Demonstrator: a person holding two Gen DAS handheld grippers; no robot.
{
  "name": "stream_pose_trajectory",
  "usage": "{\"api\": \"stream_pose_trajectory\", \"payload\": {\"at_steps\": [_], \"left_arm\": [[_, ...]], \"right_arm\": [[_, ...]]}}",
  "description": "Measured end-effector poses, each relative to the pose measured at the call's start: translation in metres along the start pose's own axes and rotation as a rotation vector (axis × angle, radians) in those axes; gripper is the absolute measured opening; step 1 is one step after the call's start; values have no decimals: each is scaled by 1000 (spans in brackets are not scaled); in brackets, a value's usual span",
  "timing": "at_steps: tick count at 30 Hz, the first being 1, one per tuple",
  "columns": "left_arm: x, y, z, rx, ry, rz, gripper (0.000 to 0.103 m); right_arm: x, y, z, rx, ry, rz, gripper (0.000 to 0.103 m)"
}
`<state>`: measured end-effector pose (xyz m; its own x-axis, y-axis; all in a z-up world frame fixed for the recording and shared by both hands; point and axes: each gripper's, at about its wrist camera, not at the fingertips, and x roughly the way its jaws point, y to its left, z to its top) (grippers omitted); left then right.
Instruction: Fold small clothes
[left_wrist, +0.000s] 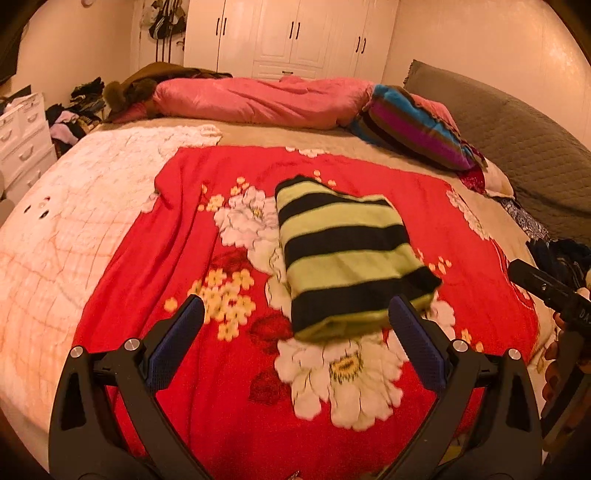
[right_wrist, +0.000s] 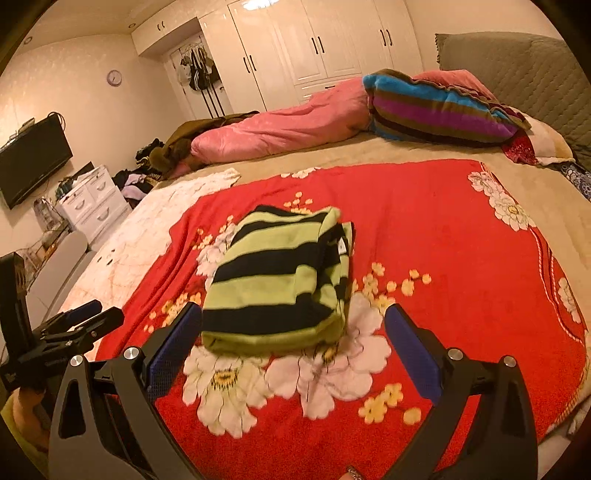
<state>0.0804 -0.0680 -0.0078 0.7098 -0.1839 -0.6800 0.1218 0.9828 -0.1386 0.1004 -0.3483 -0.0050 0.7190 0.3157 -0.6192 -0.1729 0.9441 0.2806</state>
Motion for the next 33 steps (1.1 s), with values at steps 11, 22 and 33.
{"api": "stream_pose_trajectory", "payload": {"at_steps": [11,22,33], "left_arm": [[-5,7,-12,-32,25,5,94],[-5,9,-11,-43,33,24,94],[-3,9,-11,-45,44,41,94]], "right_arm": [[1,11,-15,-14,36,8,99],[4,13,-15,-29,53,3,99],[4,12,-12,-27,52,-1,99]]}}
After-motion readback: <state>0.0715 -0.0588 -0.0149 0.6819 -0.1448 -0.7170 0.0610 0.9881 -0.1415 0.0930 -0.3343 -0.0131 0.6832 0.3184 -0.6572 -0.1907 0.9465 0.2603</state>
